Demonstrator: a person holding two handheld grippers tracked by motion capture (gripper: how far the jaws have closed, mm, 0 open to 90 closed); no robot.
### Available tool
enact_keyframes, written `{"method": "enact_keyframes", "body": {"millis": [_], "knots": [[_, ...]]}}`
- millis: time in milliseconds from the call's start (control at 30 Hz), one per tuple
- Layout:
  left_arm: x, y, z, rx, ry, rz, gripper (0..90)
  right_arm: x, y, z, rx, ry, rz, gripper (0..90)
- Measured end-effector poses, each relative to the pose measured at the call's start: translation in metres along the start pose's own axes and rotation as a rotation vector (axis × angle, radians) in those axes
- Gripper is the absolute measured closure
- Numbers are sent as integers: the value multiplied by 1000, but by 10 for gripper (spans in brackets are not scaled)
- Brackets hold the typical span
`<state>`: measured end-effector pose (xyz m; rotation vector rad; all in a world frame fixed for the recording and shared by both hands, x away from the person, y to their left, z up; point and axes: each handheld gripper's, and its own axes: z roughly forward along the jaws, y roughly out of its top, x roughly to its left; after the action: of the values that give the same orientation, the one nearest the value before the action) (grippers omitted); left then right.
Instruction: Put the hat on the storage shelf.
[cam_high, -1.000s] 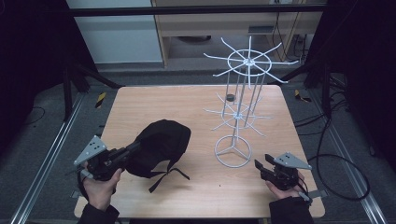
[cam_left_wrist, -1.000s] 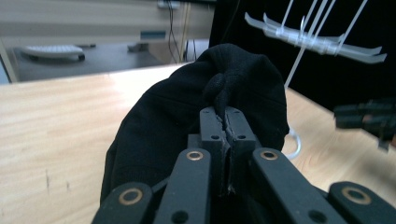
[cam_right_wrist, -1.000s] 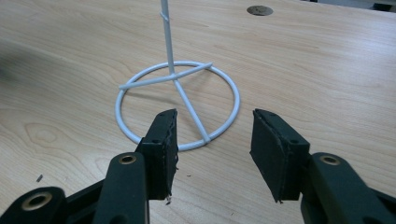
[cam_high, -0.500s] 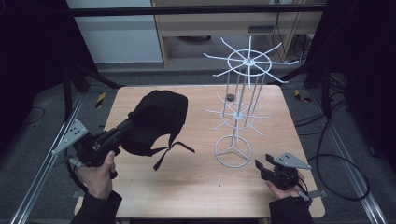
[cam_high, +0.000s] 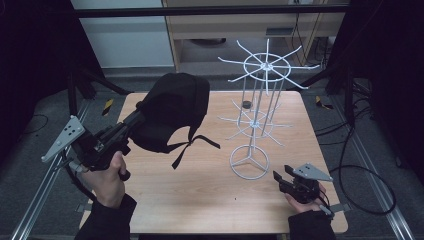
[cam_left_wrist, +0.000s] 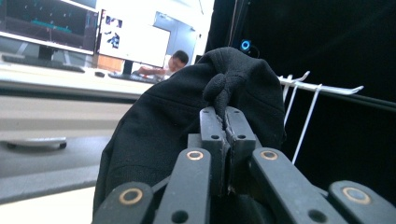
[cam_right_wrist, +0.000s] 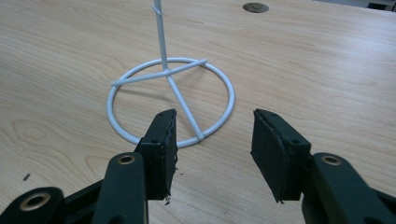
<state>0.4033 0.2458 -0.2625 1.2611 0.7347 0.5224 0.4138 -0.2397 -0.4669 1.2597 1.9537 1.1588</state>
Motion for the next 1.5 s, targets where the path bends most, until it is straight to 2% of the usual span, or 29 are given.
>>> {"method": "enact_keyframes", "body": {"millis": [300,567,800,1067,1267,1500], "knots": [[-17,14,-1,-55,-57,-4,878,0,0,0,2,0,0,505],[-34,21,10,-64,-95,10,879,0,0,1,2,-1,-4,505],[-44,19,29,-29,-107,20,878,0,0,1,1,0,-10,504],[-56,6,50,31,-123,37,877,0,-1,2,6,6,-8,504],[-58,-3,55,55,-123,34,875,1,-1,3,12,7,-15,503],[-58,-15,52,95,-109,64,868,1,-1,3,14,6,-17,502]]}}
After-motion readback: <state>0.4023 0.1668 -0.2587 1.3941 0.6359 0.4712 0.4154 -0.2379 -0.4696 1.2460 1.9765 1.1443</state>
